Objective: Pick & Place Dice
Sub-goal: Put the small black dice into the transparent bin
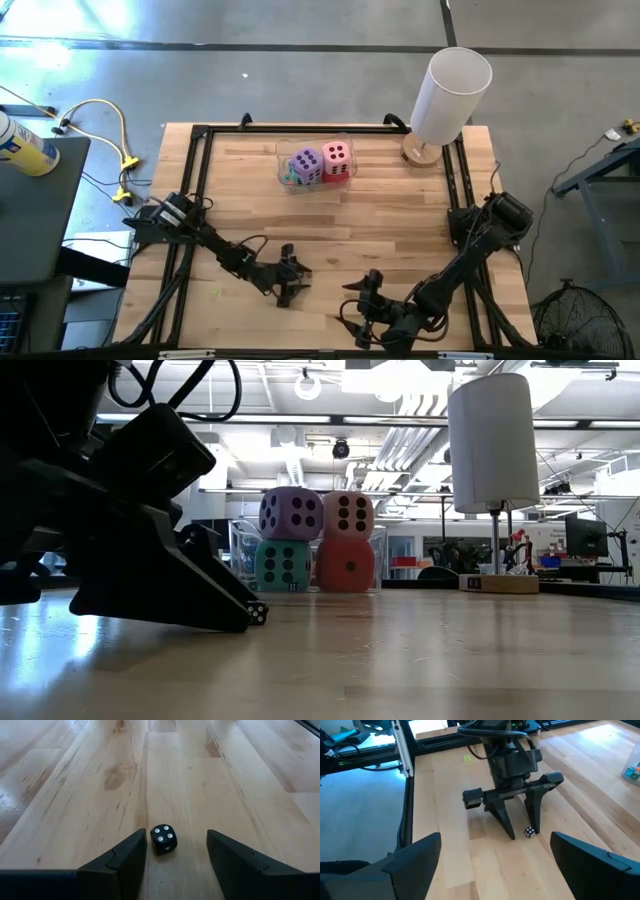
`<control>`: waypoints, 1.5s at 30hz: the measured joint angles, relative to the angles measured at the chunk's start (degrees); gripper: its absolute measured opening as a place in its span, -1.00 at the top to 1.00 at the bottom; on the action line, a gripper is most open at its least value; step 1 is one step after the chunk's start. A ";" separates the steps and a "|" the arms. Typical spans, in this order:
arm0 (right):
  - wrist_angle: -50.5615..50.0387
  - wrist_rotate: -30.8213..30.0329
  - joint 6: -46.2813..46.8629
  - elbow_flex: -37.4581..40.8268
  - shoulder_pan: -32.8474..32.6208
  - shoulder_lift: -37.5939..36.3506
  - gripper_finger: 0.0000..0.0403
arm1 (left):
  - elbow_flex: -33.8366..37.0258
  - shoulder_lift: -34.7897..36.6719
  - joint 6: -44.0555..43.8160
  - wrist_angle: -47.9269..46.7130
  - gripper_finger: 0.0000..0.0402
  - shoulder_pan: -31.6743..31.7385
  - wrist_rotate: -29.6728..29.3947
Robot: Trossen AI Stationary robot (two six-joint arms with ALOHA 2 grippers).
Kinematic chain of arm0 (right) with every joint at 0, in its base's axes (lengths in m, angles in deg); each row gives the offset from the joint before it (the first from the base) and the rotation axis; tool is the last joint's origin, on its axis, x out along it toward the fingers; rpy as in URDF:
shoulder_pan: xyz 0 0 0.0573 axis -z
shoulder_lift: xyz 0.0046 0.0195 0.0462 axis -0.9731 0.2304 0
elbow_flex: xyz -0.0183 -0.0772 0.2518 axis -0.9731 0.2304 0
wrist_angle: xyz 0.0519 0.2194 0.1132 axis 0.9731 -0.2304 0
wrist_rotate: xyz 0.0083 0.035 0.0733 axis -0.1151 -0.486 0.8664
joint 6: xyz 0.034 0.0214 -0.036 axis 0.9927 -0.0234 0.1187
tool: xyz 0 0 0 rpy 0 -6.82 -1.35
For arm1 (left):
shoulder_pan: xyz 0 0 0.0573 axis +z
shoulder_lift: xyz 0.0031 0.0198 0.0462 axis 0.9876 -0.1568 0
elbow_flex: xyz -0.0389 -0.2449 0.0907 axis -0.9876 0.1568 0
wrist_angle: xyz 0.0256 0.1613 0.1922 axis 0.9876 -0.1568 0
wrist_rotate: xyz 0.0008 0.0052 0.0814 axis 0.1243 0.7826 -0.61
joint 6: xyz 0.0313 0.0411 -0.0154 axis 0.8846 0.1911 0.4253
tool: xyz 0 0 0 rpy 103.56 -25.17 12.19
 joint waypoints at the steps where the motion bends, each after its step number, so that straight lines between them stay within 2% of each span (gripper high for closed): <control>1: 0.00 0.07 -0.13 0.00 0.01 0.00 -0.82 | 0.00 0.00 -0.06 -0.29 0.00 0.00 -0.09; 8: 0.16 1.42 2.43 0.00 -0.28 0.00 -0.82 | -0.02 -0.04 -0.32 -3.47 0.10 0.00 -0.53; 23: 0.38 1.60 5.22 0.00 -1.78 0.00 -0.82 | 0.00 -0.20 3.55 -4.68 0.73 0.29 -2.35; 29: 0.66 1.37 5.93 -0.01 -2.78 0.21 -0.82 | 0.05 2.49 -3.18 -11.16 0.76 1.22 -0.75; 33: 0.98 -0.51 6.53 -0.02 -2.81 1.97 -0.82 | 0.21 11.99 -2.94 -26.02 0.77 1.50 -0.63; 36: 2.67 -1.25 6.67 -0.02 -2.64 4.07 -0.82 | 0.24 23.54 -5.60 -44.11 0.77 3.58 -1.19; 39: 5.04 -1.32 6.70 0.00 -2.13 6.00 -0.82 | -0.44 35.60 -8.14 -56.88 0.77 7.62 -1.79; 42: 8.14 -1.53 6.62 -0.02 -1.62 7.84 -0.82 | -0.37 45.08 -4.02 -63.60 0.75 12.98 -1.27; 45: 10.95 -1.29 6.66 -0.02 -1.02 8.87 -0.82 | -0.46 52.34 1.32 -64.86 0.72 20.50 -1.14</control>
